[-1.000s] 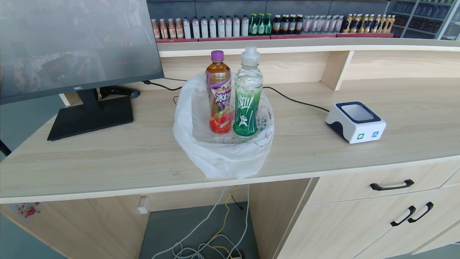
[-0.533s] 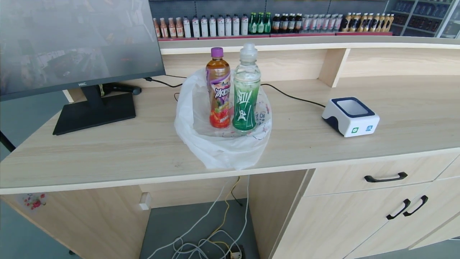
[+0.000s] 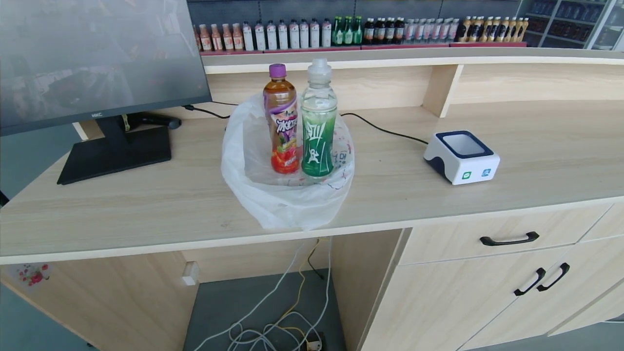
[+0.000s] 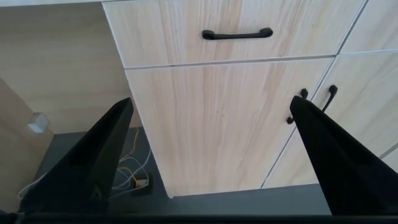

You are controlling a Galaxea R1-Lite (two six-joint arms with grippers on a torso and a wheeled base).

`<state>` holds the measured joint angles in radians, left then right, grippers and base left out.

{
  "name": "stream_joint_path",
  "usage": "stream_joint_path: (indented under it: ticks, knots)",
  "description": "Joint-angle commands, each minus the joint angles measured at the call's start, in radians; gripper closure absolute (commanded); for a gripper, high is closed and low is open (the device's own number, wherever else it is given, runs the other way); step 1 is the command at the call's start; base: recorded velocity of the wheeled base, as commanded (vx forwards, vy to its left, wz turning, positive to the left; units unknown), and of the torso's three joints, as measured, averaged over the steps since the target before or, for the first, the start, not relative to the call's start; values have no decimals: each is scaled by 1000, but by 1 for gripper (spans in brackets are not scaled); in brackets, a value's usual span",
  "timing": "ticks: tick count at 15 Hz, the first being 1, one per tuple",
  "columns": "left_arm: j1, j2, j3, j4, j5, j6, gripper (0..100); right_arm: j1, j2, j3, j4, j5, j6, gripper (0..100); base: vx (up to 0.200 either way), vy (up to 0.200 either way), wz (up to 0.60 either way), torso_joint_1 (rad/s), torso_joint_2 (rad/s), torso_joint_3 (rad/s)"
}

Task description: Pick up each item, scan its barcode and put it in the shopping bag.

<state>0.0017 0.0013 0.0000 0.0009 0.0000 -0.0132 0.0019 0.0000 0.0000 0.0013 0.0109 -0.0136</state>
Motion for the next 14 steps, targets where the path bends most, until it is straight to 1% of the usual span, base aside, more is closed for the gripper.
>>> stream_joint_path:
  ticks: [1, 14]
  knots:
    - [0, 0, 0, 1, 0, -1, 0, 0, 0, 0, -1, 0, 1, 0, 0, -200, 0, 12, -2, -2]
    - [0, 0, 0, 1, 0, -4, 0, 0, 0, 0, -1, 0, 1, 0, 0, -200, 0, 1, 1, 3]
